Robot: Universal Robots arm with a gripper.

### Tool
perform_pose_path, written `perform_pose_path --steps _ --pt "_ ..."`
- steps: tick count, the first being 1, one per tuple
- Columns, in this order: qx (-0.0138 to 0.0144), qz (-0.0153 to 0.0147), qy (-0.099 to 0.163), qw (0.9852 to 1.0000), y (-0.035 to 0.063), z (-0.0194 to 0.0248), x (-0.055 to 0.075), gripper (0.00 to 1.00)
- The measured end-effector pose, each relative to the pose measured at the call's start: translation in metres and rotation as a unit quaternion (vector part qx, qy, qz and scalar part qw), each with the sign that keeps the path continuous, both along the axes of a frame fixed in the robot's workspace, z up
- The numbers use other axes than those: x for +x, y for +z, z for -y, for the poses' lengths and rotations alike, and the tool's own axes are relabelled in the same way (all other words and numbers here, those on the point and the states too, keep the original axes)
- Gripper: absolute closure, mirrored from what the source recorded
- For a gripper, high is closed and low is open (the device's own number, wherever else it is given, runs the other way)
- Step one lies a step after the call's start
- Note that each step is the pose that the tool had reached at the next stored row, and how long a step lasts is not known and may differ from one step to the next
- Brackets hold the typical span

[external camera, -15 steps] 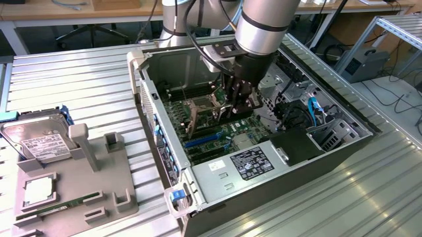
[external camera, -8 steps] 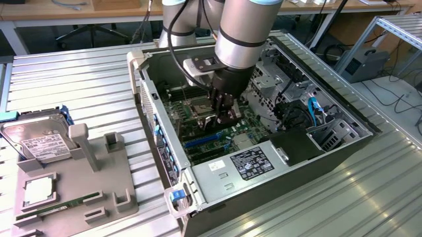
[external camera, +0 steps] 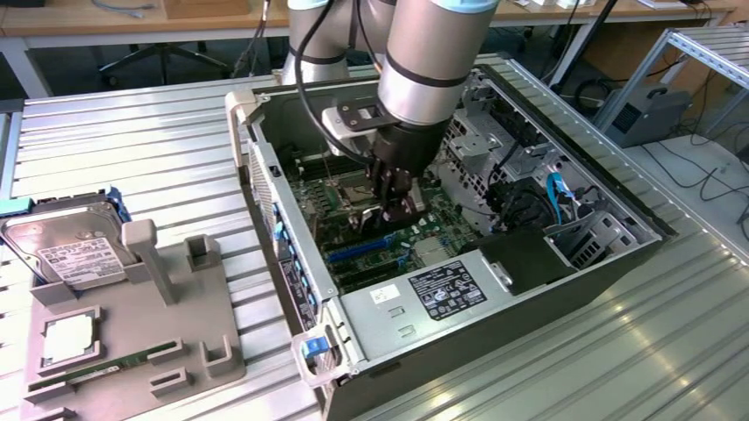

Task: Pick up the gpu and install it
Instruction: 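Insert the gpu into the slot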

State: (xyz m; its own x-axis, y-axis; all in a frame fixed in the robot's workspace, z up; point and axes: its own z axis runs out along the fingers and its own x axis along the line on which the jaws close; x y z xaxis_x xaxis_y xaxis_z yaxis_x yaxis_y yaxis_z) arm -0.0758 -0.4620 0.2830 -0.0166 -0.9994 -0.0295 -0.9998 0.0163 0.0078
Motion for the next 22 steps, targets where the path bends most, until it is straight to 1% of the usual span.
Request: perform_pose_path --steps 5,10,18,22 --pt "-0.0001 0.0001 0.000 1.0000 -0.0026 0.0000 0.000 0.73" --pt "0.0000 0.0002 0.000 1.0000 -0.0078 0.0000 -0.001 0.73" --pt "0.0000 0.0002 0.000 1.0000 -0.0128 0.0000 -0.001 0.73" --pt "-0.0001 0.0002 0.000 1.0000 -0.0132 0.0000 -0.002 0.73"
